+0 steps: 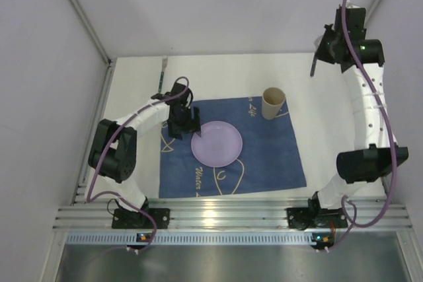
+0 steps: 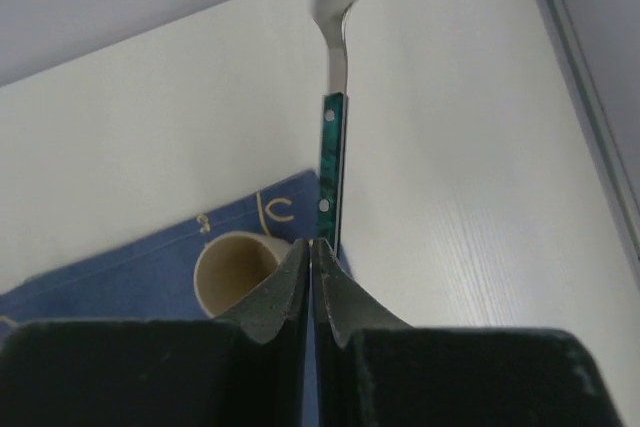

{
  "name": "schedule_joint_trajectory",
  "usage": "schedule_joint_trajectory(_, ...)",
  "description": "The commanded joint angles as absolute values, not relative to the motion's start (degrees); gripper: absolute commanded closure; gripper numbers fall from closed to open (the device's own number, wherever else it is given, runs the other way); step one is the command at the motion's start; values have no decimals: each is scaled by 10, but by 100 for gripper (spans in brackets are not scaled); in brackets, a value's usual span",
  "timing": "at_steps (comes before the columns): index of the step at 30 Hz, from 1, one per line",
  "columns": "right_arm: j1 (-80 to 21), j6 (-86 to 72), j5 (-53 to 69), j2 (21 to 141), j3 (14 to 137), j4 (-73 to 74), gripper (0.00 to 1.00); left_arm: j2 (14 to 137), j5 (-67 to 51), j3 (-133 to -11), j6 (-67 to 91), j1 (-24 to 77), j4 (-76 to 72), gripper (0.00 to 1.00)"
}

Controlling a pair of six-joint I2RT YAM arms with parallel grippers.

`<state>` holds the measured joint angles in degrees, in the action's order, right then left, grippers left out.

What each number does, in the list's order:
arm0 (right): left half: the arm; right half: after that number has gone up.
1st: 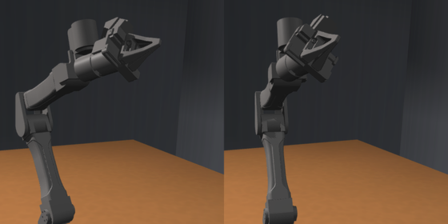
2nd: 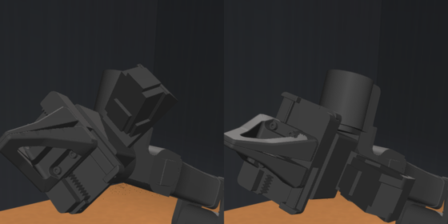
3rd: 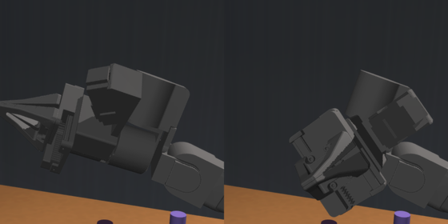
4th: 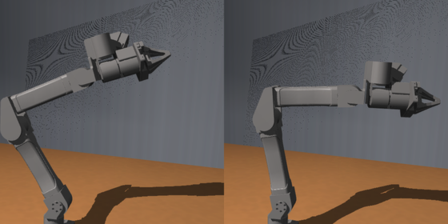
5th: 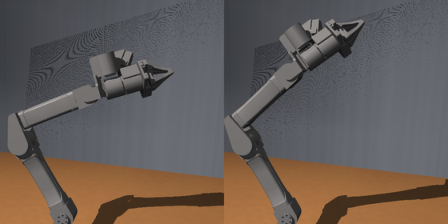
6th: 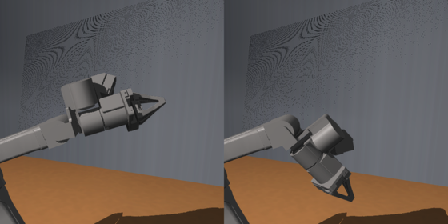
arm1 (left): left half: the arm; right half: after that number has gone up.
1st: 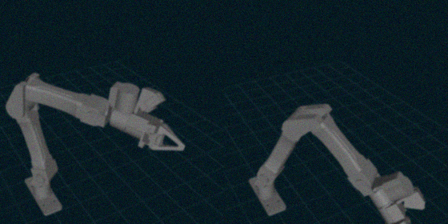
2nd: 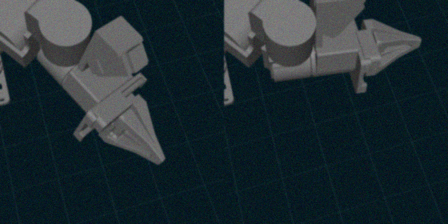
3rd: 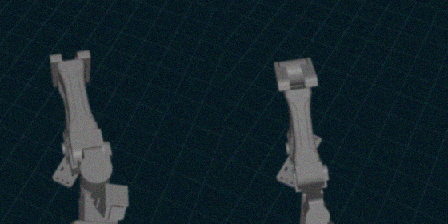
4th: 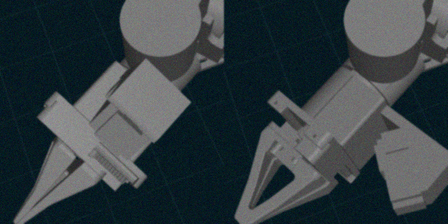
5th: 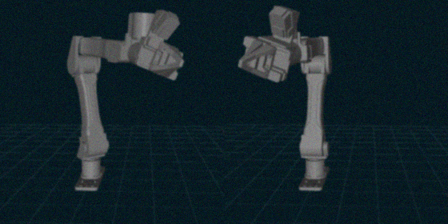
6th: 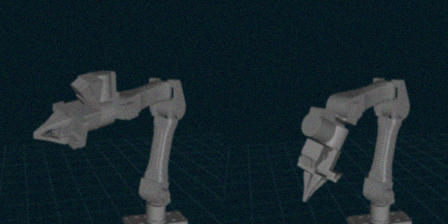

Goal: Set the dinner table for one person

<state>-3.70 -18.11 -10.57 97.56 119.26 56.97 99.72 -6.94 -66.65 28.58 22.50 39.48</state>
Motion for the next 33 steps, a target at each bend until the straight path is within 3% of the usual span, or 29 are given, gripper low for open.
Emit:
schedule_joint_trajectory(1,-67,-183,-67,904,1126,599,100,974,-21,-744,293,208,398,17)
schedule_joint_trajectory(9,-150,-223,28,659,850,547,100,1057,7,-917,294,113,389,12)
schedule_joint_trajectory(14,-151,-245,-60,642,838,599,100,1098,-16,-981,282,100,400,12)
schedule_joint_trajectory(15,-150,-250,-114,651,834,608,72,1099,-22,-980,283,101,396,13)
schedule_joint_trajectory(16,-148,-256,-134,659,825,621,50,1100,-32,-977,284,101,394,13)
schedule_joint_trajectory(18,-123,-258,-151,698,790,623,29,1098,-52,-966,287,101,392,14)
schedule_joint_trajectory(20,-100,-258,-142,723,740,595,20,1091,-58,-946,287,102,391,14)
schedule_joint_trajectory(22,-53,-259,-108,757,705,528,20,1074,-63,-926,285,103,387,14)
schedule_joint_trajectory(27,30,-247,-79,880,687,444,37,1030,-67,-859,278,103,387,16)
schedule_joint_trajectory(33,61,-231,-109,1013,739,407,41,967,-66,-782,276,103,386,16)
